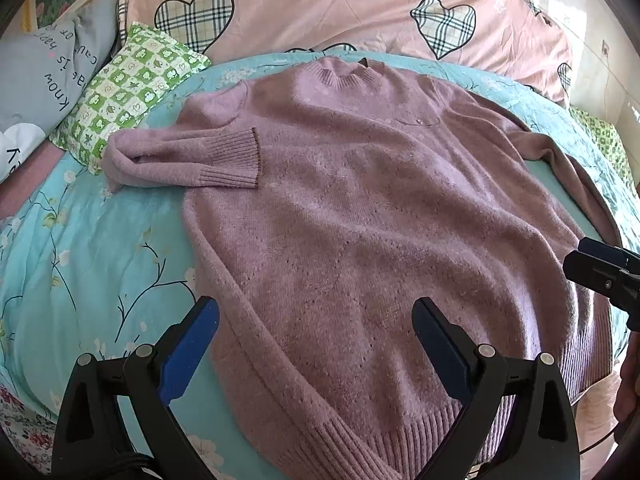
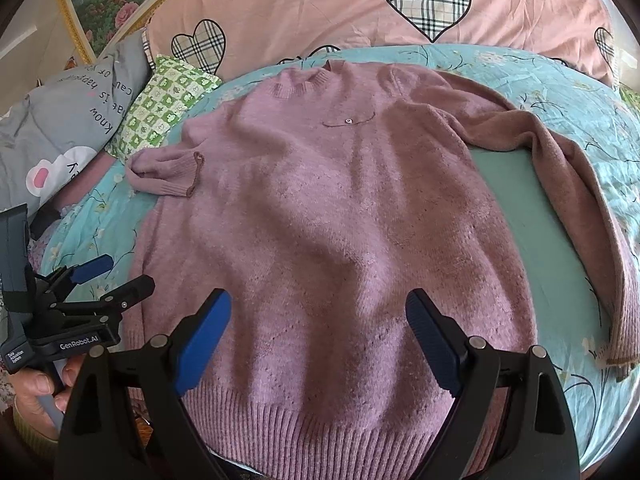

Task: Fold small clothes

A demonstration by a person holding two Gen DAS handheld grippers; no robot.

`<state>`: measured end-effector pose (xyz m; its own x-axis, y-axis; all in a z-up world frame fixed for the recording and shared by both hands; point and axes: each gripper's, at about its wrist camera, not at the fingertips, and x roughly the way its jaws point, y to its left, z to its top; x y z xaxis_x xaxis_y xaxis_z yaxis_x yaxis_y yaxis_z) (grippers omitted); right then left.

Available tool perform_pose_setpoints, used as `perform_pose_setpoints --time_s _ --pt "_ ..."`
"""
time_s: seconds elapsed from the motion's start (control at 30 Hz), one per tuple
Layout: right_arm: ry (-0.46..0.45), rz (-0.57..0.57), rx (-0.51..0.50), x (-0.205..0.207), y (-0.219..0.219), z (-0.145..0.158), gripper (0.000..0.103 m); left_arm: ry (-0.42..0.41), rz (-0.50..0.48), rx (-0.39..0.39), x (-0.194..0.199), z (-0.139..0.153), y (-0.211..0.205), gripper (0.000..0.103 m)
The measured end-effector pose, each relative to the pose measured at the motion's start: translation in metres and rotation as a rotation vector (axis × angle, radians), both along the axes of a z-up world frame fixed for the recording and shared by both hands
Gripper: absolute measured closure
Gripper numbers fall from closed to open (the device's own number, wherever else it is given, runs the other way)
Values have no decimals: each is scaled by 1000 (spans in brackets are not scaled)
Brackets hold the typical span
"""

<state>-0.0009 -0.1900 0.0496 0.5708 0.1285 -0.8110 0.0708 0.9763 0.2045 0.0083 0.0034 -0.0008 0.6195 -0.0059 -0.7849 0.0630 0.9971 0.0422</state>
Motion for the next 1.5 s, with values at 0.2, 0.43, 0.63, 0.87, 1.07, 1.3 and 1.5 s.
perform_pose_setpoints --time_s 0.2,0.43,0.63,0.87,1.07,1.3,1.5 --pt "3 -2 -2 2 1 0 14 9 0 6 2 1 0 5" --pt "4 -3 -1 3 1 0 14 43 4 4 4 1 -1 5" --pt "2 -6 5 5 -1 -1 14 23 3 1 4 2 -1 5" --pt "5 -8 8 4 -3 -1 14 18 1 -4 4 2 -2 5" --pt "6 -9 8 4 -2 -1 14 28 2 -13 4 2 -2 5" --pt "3 -14 8 3 -3 -1 14 19 2 0 3 2 -3 5" --pt "-3 -53 13 -3 -16 3 14 19 7 -9 4 1 -2 5"
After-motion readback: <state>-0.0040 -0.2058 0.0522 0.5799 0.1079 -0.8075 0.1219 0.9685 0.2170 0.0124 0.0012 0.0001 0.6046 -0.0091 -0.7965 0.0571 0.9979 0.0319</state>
